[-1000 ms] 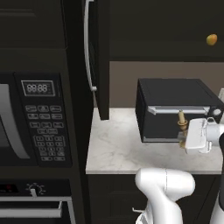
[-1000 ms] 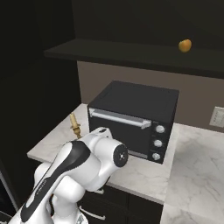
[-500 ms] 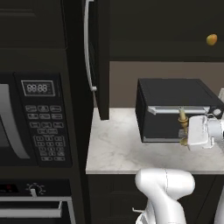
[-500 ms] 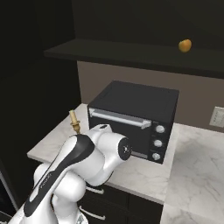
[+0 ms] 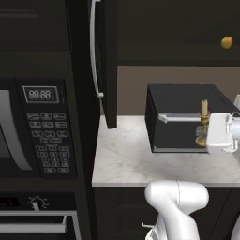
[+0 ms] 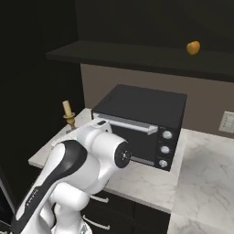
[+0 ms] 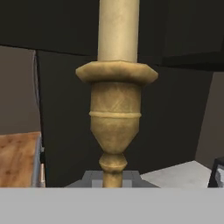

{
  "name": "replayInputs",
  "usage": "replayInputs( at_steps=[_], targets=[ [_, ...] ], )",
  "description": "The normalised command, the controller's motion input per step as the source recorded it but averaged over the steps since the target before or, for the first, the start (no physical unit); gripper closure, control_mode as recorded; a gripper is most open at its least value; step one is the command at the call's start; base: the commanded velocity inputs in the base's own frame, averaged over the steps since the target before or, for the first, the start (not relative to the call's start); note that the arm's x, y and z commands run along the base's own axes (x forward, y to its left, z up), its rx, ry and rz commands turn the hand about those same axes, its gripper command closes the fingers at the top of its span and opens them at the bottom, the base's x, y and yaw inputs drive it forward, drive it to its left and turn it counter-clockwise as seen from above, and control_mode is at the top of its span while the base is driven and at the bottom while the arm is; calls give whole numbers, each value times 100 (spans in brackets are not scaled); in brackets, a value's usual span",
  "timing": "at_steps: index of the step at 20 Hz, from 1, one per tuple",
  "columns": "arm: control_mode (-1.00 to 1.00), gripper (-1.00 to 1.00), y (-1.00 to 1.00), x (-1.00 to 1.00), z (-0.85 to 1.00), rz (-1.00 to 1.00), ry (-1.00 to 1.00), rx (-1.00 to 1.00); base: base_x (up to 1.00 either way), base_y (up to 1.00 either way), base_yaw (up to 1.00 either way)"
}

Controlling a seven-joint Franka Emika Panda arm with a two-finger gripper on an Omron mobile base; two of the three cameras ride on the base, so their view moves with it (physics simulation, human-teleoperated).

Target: Pick the candle and candle from the dining table and place them in the open cabinet. Close the cabinet after placing the objects.

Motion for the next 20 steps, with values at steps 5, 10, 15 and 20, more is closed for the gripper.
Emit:
replayInputs(
  at_steps=[5,10,15,20],
  targets=[
    [-100,100,47,0,68,-7,0,7,0,0,0],
    [-100,100,23,6,69,-6,4,2,0,0,0],
    [-100,100,-5,12,61,0,5,4,0,0,0],
    [-100,100,-12,21,65,0,6,5,0,0,0]
  ],
)
